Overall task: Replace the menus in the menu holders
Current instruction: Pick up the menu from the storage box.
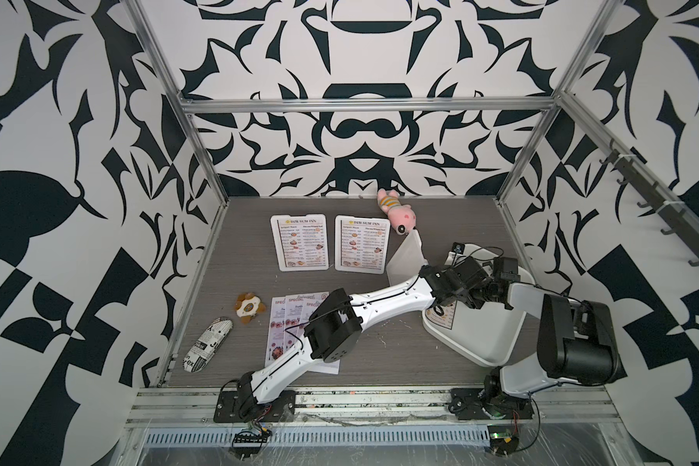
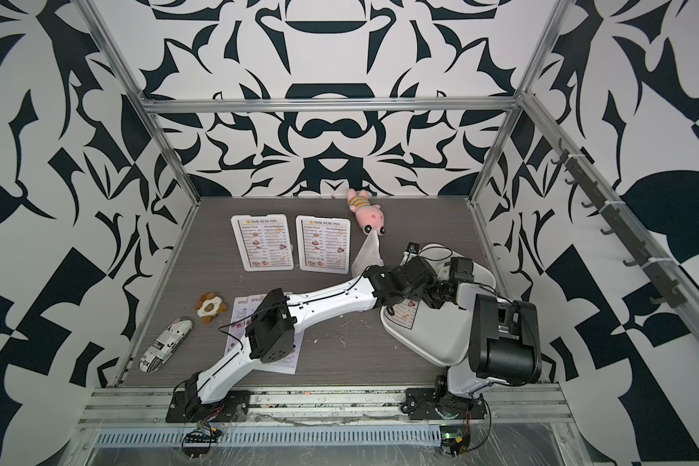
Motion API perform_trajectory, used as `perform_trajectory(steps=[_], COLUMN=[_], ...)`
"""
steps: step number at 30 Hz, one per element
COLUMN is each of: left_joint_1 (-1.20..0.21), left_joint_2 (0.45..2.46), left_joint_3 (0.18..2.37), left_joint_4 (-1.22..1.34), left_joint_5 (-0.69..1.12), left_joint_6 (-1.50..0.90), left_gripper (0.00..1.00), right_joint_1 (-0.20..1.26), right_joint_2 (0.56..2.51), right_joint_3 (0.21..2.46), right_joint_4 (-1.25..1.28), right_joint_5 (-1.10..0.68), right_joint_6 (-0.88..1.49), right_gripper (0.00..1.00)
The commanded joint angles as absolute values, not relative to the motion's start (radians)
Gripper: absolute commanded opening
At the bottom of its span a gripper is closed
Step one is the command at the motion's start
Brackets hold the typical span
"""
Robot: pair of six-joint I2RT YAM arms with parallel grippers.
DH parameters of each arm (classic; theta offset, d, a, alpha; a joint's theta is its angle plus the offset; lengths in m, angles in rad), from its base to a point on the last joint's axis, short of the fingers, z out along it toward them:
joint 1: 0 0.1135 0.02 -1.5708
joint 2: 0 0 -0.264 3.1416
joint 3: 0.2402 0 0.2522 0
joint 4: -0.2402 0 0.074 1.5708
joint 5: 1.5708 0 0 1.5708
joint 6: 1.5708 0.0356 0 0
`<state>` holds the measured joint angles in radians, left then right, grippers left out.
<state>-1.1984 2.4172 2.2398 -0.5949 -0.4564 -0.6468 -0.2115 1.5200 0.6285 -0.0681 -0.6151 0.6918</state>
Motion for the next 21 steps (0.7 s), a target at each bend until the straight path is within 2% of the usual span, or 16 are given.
perform_trajectory(steps=[1, 4, 10, 21], left_joint_1=[-1.168, -1.17, -1.182, -1.177], left_joint_2=[2.424, 2.406, 2.364, 2.415], left_joint_3=[2.206, 2.184, 2.16, 2.187], left_joint_4=[-0.683, -0.681, -0.651, -0.622], left_joint_5=[-0.572, -0.631, -0.653, -0.507], left_joint_6=[-0.651, -0.657, -0.629, -0.637], left_gripper=[0.39, 0.37, 0.38, 0.37], right_joint_1=[-0.221, -0.224, -0.225, -0.225], right_joint_2=[1.532, 1.534, 1.544, 1.537], right_joint_3=[0.644, 0.643, 0.642, 0.647], right_joint_4=[-0.114, -0.118, -0.108, -0.112], right_joint_5=[-0.559, -0.551, -0.558, -0.572], right_joint_6=[0.694, 0.699, 0.711, 0.705], right_gripper=[0.61, 0.6, 0.6, 0.59])
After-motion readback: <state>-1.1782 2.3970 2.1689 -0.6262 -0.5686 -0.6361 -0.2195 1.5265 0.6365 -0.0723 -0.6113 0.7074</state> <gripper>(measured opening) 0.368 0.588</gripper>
